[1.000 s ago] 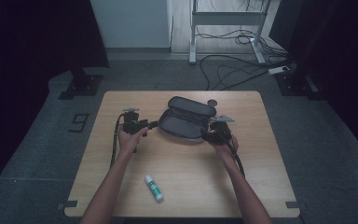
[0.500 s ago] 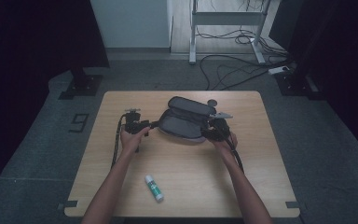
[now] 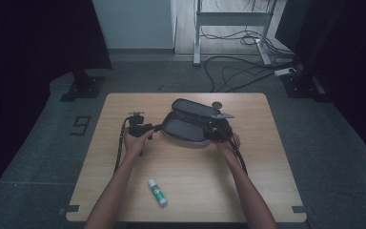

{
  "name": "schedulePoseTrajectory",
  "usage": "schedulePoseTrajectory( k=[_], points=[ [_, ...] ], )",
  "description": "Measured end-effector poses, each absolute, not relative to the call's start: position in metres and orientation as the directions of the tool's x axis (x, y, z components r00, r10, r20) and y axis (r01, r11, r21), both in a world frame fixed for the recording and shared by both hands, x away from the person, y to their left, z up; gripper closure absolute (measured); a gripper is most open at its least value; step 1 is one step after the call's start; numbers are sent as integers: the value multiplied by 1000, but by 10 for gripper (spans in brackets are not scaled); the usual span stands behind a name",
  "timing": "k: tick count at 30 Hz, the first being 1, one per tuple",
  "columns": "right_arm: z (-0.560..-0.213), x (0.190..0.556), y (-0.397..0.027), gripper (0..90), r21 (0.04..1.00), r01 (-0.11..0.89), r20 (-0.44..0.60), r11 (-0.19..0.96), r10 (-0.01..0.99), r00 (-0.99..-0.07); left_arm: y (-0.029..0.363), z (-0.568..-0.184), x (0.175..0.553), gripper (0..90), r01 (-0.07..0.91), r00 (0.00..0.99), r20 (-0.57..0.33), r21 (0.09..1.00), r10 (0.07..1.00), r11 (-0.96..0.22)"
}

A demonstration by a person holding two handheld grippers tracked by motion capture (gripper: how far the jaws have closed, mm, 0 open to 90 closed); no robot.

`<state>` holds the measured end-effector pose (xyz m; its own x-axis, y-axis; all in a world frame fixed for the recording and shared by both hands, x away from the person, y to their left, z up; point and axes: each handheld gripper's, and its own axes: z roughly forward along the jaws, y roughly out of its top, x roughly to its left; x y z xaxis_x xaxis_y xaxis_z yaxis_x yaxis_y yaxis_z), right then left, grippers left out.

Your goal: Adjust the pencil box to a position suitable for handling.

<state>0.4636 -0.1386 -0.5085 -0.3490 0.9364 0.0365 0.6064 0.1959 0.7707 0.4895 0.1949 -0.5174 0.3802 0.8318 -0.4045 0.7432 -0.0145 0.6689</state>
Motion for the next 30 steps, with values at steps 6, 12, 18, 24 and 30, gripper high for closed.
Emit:
schedulePoseTrajectory(
  k=[6,12,18,24,30],
  points=[
    [-514,469,-140,353,766,617,44,183,941,-334,191,-522,491,374,750,373,-390,660,842,-27],
    [-517,472,-141,354,762,623,49,175,944,-325,190,-515,493,381,756,381,-374,653,845,-52],
    [-517,472,-141,354,763,623,53,170,945,-323,171,-499,500,334,737,423,-326,666,845,-112],
    [-517,473,-144,364,763,623,50,171,946,-321,160,-498,509,336,741,413,-315,662,855,-114],
    [-521,477,-150,397,758,635,68,148,950,-304,156,-510,517,365,764,403,-319,634,858,-123]
  ],
)
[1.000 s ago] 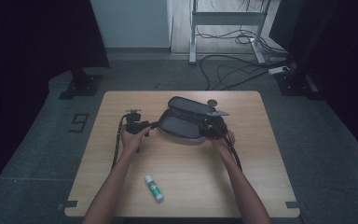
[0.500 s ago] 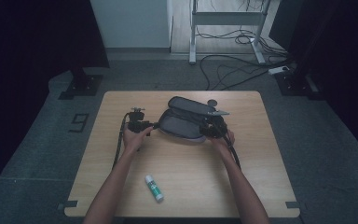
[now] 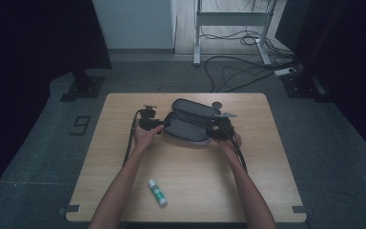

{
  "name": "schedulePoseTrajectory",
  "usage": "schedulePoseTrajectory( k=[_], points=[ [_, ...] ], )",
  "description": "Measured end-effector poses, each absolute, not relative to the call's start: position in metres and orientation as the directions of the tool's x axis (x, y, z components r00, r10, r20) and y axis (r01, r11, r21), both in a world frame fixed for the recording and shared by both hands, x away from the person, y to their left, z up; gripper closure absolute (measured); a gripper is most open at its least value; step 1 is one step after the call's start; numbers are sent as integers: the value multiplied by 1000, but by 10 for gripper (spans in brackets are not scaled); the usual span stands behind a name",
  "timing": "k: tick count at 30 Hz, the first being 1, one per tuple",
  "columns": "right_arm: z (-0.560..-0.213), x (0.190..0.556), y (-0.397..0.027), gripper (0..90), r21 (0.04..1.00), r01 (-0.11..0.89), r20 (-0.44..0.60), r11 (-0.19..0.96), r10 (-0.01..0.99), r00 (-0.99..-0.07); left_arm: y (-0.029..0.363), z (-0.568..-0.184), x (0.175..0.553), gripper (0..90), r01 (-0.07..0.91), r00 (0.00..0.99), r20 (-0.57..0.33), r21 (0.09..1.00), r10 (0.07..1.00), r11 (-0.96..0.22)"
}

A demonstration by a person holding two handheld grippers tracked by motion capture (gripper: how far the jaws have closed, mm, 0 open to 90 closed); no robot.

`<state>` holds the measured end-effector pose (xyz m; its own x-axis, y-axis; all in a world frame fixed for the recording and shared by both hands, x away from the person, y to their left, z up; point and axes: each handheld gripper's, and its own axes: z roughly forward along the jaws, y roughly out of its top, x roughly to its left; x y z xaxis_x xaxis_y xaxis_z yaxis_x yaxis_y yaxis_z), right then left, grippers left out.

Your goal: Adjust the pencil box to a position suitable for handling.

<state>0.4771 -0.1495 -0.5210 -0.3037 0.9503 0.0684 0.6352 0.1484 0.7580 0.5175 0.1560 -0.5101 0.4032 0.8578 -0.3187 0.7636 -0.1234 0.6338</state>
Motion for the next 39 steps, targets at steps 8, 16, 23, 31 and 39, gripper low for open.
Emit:
schedulePoseTrajectory(
  k=[8,16,23,31,39],
  points=[
    [-529,481,-149,459,739,656,76,153,949,-307,157,-524,522,442,785,382,-318,606,868,-123],
    [-535,483,-144,590,718,674,71,172,945,-318,160,-534,524,575,798,382,-341,591,859,-119],
    [-538,484,-143,771,722,672,57,163,955,-292,161,-534,524,697,795,383,-312,591,870,-137],
    [-530,481,-147,842,741,655,71,149,952,-297,163,-531,522,774,793,412,-310,586,857,-170],
    [-511,471,-148,844,770,620,78,149,943,-323,171,-507,505,775,752,440,-300,639,846,-164]
  ],
)
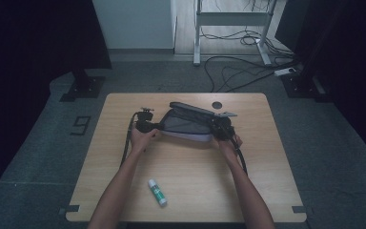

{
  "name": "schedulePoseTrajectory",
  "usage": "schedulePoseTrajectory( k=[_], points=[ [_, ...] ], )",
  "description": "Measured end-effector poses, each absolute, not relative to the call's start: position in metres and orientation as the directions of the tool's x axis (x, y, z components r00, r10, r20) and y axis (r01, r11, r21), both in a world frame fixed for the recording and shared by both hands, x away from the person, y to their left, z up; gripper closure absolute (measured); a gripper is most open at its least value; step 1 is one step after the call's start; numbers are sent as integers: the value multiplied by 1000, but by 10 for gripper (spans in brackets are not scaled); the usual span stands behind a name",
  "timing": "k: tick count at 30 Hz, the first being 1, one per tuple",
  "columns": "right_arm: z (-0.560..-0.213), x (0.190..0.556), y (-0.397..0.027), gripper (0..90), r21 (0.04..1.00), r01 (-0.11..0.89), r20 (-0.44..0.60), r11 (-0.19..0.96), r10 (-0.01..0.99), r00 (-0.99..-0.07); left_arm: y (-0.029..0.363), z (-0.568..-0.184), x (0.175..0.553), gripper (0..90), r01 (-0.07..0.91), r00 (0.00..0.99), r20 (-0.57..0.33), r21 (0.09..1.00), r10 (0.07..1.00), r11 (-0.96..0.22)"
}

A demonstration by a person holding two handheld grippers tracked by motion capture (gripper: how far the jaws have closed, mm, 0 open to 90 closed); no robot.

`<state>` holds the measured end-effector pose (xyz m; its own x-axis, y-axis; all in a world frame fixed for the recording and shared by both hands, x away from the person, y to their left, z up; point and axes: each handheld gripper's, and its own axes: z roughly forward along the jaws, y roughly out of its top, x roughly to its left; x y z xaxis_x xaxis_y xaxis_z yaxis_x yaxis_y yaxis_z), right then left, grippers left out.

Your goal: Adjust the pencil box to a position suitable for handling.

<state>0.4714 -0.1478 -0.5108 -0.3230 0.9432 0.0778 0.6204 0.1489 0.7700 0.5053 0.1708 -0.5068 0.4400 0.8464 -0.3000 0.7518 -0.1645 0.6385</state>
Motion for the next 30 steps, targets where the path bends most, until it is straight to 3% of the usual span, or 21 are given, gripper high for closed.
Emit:
schedulePoseTrajectory(
  k=[11,30],
  points=[
    [-475,444,-140,844,826,536,47,171,929,-368,186,-478,477,773,710,468,-301,688,831,-151],
    [-458,427,-143,847,859,486,53,160,917,-396,188,-466,459,773,674,498,-285,722,819,-159]
  ],
)
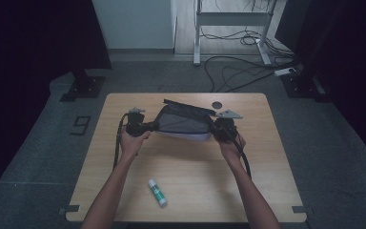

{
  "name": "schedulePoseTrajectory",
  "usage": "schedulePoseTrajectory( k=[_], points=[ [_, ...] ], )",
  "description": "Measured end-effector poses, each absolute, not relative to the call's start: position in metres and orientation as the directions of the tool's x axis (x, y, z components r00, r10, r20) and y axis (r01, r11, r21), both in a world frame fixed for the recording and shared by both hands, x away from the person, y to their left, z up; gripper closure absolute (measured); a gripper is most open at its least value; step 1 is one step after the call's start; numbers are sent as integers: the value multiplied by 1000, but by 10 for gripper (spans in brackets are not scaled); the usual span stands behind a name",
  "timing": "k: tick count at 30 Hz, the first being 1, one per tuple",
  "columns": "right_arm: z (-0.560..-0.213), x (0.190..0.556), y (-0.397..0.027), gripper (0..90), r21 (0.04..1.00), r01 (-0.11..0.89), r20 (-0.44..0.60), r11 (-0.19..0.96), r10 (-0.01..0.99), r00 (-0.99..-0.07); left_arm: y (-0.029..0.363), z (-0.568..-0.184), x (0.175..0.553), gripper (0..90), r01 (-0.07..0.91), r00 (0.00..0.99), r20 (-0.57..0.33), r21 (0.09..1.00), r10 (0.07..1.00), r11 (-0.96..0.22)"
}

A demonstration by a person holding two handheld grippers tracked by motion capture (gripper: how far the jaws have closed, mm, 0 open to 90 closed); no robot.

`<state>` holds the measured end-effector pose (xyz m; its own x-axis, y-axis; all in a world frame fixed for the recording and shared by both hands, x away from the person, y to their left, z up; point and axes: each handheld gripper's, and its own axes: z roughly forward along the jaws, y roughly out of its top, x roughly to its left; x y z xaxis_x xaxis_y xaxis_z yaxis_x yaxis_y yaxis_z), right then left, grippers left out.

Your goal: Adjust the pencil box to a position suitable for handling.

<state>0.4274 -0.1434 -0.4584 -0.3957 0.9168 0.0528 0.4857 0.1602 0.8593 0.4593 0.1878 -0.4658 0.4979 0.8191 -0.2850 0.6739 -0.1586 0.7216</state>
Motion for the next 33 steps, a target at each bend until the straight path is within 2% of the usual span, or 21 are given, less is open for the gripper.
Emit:
schedulePoseTrajectory(
  k=[12,22,33],
  points=[
    [-455,413,-146,847,867,470,54,165,907,-418,188,-464,445,773,670,515,-283,722,809,-174],
    [-449,393,-143,847,877,435,17,205,891,-454,194,-465,431,773,672,530,-296,718,794,-181],
    [-458,384,-141,848,873,445,37,200,882,-470,199,-475,420,773,683,527,-308,709,792,-178]
  ],
)
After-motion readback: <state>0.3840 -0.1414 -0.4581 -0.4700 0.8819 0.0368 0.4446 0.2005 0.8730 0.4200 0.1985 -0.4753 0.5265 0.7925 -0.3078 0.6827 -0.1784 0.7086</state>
